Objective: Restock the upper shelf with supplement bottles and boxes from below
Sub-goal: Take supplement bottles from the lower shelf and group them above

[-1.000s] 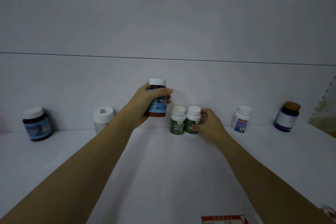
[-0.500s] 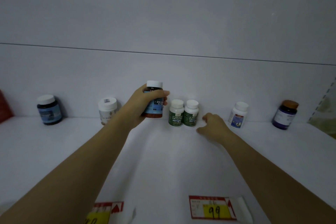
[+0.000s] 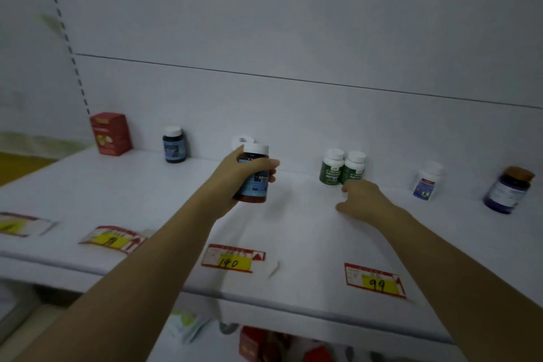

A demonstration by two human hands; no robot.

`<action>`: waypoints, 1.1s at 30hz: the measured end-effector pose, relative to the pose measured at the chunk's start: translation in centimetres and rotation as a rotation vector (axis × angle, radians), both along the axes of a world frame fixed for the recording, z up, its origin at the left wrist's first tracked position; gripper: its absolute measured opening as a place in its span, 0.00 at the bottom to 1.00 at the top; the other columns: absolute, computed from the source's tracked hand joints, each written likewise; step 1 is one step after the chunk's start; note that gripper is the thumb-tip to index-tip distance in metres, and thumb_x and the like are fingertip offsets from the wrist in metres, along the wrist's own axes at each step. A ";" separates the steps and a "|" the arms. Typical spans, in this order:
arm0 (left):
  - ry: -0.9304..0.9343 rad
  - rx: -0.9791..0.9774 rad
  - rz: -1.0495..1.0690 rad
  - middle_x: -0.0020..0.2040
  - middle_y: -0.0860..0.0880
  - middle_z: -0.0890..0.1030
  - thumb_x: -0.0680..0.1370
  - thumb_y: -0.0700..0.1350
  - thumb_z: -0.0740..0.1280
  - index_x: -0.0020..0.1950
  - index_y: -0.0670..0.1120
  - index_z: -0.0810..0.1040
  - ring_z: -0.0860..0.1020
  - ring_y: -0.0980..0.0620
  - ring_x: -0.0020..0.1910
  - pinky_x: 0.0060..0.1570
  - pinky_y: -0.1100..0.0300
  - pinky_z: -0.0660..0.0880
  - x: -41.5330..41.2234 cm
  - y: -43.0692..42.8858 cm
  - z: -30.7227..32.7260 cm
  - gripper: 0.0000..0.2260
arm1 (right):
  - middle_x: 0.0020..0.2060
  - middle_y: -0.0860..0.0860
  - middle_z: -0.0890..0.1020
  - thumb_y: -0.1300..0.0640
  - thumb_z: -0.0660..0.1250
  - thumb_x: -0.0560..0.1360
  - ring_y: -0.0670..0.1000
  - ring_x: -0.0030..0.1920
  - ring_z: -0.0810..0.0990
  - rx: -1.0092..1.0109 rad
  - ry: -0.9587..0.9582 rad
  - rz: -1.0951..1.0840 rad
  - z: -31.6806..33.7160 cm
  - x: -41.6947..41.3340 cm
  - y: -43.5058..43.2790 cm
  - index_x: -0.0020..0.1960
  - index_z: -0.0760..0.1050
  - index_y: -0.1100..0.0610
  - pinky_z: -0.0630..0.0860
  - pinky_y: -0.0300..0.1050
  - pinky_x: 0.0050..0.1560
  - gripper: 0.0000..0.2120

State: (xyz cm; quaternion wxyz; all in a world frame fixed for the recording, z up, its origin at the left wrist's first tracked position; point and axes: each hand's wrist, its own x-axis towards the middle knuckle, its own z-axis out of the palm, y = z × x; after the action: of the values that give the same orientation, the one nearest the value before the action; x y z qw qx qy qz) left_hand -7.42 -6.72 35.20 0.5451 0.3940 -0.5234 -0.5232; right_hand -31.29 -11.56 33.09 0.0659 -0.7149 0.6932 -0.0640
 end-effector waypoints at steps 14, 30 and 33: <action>-0.030 0.008 0.029 0.50 0.51 0.76 0.77 0.47 0.66 0.57 0.53 0.69 0.77 0.53 0.50 0.51 0.55 0.76 20.8 5.3 -0.2 0.11 | 0.66 0.57 0.74 0.51 0.66 0.76 0.56 0.64 0.73 -0.026 -0.198 0.057 1.6 22.9 6.8 0.69 0.68 0.59 0.69 0.43 0.61 0.24; -0.300 0.084 0.007 0.60 0.44 0.77 0.75 0.55 0.67 0.66 0.47 0.67 0.78 0.47 0.57 0.61 0.47 0.75 27.9 3.5 -1.2 0.24 | 0.55 0.55 0.80 0.56 0.70 0.72 0.51 0.48 0.76 -0.076 -0.565 0.103 3.0 40.8 10.1 0.62 0.70 0.60 0.69 0.34 0.36 0.21; -0.515 0.012 -0.036 0.60 0.46 0.77 0.76 0.59 0.64 0.66 0.46 0.69 0.77 0.50 0.53 0.56 0.56 0.74 27.7 2.5 -0.8 0.25 | 0.54 0.54 0.79 0.52 0.72 0.71 0.51 0.49 0.77 -0.099 -0.584 0.025 2.5 39.6 9.0 0.62 0.70 0.60 0.69 0.34 0.35 0.24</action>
State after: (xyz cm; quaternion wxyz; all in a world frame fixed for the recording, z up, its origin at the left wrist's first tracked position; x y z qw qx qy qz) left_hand 20.23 -4.23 34.37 0.3820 0.5080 -0.6487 -0.4186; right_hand 8.30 -2.61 35.54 0.2285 -0.6771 0.6320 -0.2998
